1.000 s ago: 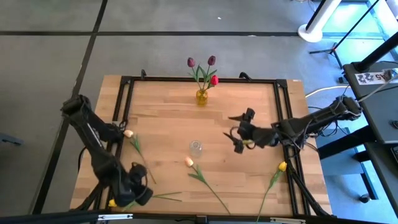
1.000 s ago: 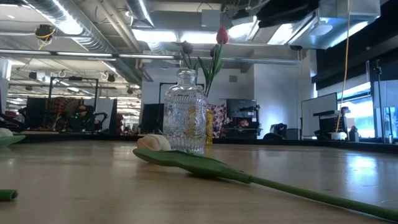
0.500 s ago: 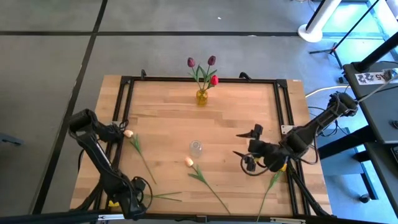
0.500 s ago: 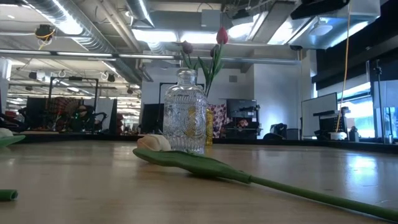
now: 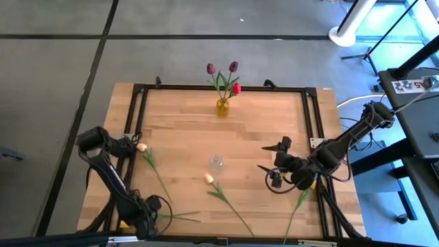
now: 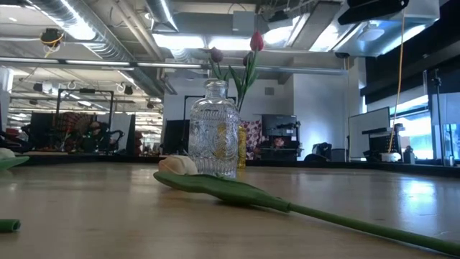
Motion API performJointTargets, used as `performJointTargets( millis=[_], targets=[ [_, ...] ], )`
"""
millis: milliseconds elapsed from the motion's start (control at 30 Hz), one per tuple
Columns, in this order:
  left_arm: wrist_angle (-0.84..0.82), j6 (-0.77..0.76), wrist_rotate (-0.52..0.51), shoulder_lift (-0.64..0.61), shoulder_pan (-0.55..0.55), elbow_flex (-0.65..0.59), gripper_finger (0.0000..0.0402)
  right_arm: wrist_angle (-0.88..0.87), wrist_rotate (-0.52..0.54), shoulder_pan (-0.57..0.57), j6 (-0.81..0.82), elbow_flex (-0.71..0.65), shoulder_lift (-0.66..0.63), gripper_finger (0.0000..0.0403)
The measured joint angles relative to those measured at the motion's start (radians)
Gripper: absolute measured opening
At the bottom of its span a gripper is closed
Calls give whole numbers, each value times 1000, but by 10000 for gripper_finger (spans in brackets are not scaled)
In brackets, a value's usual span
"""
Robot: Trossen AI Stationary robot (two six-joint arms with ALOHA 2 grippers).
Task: Sort flowers into vase by color
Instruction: Put the red flower into the yellow vase
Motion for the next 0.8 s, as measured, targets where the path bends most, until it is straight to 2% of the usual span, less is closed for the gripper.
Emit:
performJointTargets(
  millis=[200, 367, 467, 633, 700, 800],
  targets=[
    [-38, 128, -92, 28, 8, 0, 133, 1, 0, 0, 0, 0, 0, 319],
    [-9, 264, -109, 63, 8, 0, 126, 2, -1, 0, 0, 0, 0, 319],
    [-14, 301, -129, 88, 8, 6, 96, 4, -2, 0, 0, 0, 0, 319],
    [-75, 258, -153, 92, 30, 7, 15, 3, -8, 0, -2, 1, -10, 319],
    [-115, 267, -205, 75, 44, 2, 10, -8, -14, 0, -3, 13, -17, 319],
    [-219, 307, -343, 45, 89, 46, 6, -25, -17, 0, -11, 51, -26, 319]
  ],
)
